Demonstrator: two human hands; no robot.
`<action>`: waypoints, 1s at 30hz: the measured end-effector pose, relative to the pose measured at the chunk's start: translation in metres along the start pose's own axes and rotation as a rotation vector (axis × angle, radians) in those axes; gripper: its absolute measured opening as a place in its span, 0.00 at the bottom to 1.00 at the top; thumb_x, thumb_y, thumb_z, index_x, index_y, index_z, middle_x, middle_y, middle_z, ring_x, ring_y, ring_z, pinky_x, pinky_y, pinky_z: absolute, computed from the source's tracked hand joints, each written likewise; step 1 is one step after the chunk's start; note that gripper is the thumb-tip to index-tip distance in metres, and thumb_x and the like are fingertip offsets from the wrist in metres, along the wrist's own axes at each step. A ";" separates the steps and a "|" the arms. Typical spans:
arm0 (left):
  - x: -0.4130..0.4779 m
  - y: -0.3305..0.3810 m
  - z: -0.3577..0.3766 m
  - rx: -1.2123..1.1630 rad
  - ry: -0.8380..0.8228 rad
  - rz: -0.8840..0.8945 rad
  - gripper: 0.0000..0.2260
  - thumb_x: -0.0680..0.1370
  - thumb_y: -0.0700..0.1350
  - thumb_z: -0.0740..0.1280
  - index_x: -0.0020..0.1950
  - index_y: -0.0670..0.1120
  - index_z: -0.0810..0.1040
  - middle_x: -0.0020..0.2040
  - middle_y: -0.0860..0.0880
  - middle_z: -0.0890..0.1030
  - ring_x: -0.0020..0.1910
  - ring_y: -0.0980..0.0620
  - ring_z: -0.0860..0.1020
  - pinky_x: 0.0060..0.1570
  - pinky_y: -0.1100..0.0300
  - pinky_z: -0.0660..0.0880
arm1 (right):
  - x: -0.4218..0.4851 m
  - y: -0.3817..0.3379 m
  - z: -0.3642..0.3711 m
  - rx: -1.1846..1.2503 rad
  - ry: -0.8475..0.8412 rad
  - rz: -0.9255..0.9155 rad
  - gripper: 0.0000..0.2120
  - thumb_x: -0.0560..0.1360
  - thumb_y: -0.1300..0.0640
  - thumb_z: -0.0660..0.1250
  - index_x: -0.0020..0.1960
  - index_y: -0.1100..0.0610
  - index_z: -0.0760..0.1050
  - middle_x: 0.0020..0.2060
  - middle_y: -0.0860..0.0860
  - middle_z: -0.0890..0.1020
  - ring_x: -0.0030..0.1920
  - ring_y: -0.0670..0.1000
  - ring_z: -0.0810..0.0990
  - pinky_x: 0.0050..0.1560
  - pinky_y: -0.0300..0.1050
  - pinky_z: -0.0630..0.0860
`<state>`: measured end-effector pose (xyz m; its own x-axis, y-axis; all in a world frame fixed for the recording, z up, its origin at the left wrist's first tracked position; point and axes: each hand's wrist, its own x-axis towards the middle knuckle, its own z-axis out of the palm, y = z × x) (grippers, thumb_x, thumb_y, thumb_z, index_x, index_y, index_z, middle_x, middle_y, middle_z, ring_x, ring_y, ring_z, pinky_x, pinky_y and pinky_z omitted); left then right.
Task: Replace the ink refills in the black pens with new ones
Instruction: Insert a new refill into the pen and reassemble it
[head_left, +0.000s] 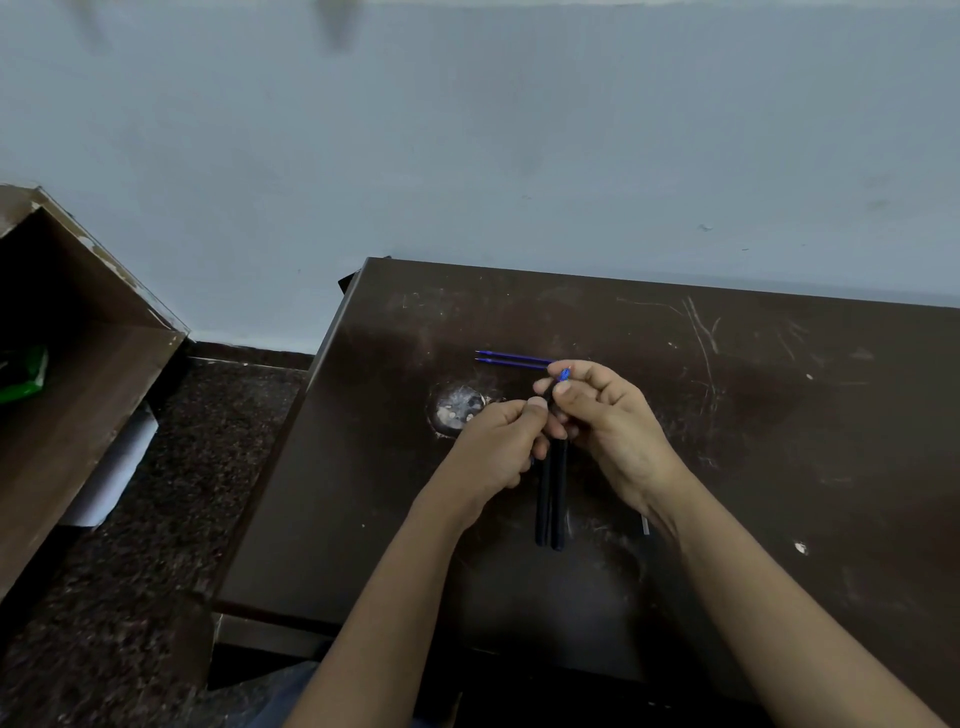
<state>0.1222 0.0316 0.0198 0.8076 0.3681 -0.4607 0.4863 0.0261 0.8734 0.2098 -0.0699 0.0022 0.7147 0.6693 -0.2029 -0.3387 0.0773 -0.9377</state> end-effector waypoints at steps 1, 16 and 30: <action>0.000 0.000 0.000 -0.001 0.003 -0.003 0.17 0.82 0.51 0.55 0.38 0.49 0.76 0.28 0.55 0.71 0.23 0.61 0.65 0.23 0.69 0.61 | 0.001 -0.001 0.000 0.053 0.000 0.023 0.11 0.77 0.70 0.58 0.55 0.60 0.74 0.42 0.53 0.85 0.30 0.47 0.72 0.34 0.40 0.70; 0.002 -0.001 0.000 0.024 0.015 0.005 0.18 0.82 0.51 0.55 0.37 0.50 0.77 0.29 0.55 0.71 0.23 0.62 0.65 0.25 0.67 0.62 | 0.004 0.003 0.000 0.082 0.013 0.013 0.07 0.78 0.65 0.61 0.54 0.64 0.74 0.41 0.57 0.80 0.30 0.50 0.72 0.35 0.43 0.73; 0.003 -0.003 -0.001 0.035 0.002 0.012 0.17 0.82 0.52 0.56 0.38 0.51 0.77 0.28 0.55 0.72 0.23 0.62 0.65 0.24 0.69 0.62 | -0.001 0.004 0.003 0.004 -0.060 0.021 0.11 0.77 0.64 0.63 0.55 0.72 0.72 0.29 0.58 0.70 0.28 0.56 0.74 0.37 0.49 0.77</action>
<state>0.1225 0.0337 0.0164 0.8129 0.3698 -0.4499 0.4880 -0.0107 0.8728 0.2060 -0.0676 -0.0004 0.6697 0.7137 -0.2051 -0.3559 0.0660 -0.9322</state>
